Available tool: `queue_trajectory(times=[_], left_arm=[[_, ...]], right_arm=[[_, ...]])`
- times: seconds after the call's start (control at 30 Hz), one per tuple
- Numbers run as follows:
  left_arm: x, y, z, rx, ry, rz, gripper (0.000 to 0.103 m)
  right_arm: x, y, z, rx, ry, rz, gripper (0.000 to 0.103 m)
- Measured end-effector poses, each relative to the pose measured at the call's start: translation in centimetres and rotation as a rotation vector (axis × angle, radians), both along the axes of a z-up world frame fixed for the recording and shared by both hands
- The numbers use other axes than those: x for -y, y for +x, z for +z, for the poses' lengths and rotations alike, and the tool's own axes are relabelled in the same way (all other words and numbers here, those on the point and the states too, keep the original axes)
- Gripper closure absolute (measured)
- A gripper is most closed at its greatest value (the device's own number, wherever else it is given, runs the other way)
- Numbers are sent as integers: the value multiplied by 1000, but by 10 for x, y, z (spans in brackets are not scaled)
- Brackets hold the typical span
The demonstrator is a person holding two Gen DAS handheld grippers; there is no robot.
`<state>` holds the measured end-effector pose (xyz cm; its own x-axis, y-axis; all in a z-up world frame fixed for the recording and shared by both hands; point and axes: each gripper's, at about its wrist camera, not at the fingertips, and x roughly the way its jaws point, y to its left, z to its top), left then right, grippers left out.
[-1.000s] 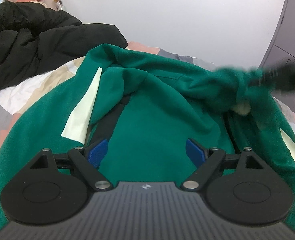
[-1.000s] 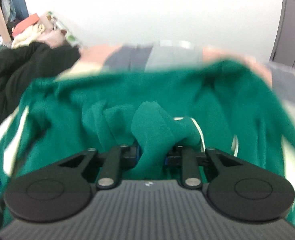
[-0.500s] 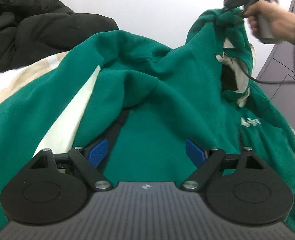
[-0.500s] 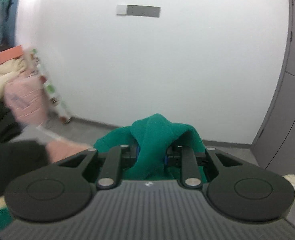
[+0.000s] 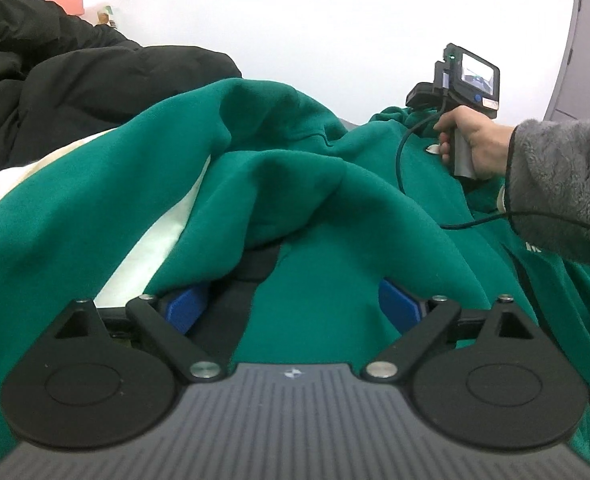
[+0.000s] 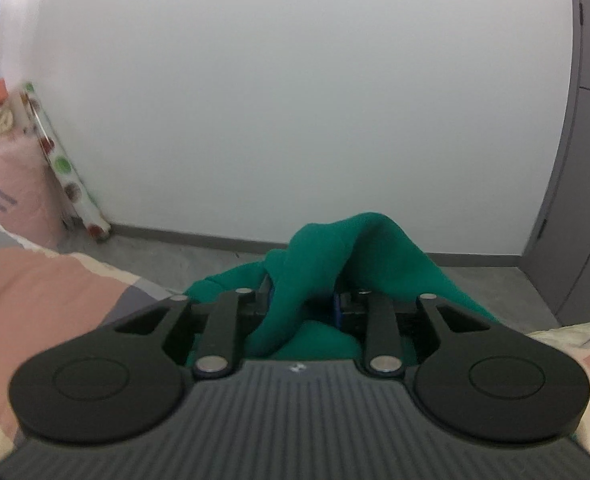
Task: Fold large clothes
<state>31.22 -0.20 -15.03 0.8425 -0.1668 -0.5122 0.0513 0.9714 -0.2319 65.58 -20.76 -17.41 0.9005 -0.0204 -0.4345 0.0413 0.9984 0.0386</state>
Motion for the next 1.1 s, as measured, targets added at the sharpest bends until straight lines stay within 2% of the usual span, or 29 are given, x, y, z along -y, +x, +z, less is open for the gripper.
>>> queue_trajectory(times=[0.1,0.17,0.23,0.33,0.53,0.73,0.93,1.1], left_arm=[[-7,7,2,-7,-25,-2,8],[-9,8,3,-10,-35,0,8],[-7,7,5,-21,-23,-9,8],[-4,0,11,-30,22,-19,8],[0,-29,35,17,31,-44,8],[7,-71,61,32,-1,-51,8],[20,-118,68,0,-20,-73,8],[37,-142,70,-24,22,-99,8]], right_arm=[[5,-1,11,-9,48,18,61],[9,-12,21,-36,71,29,37],[8,-31,33,-54,89,52,28],[6,-67,46,-64,136,87,28],[16,-171,75,-124,240,138,28],[35,-280,94,-178,226,160,28],[57,-371,76,-307,180,126,28],[68,-426,50,-354,214,102,28]])
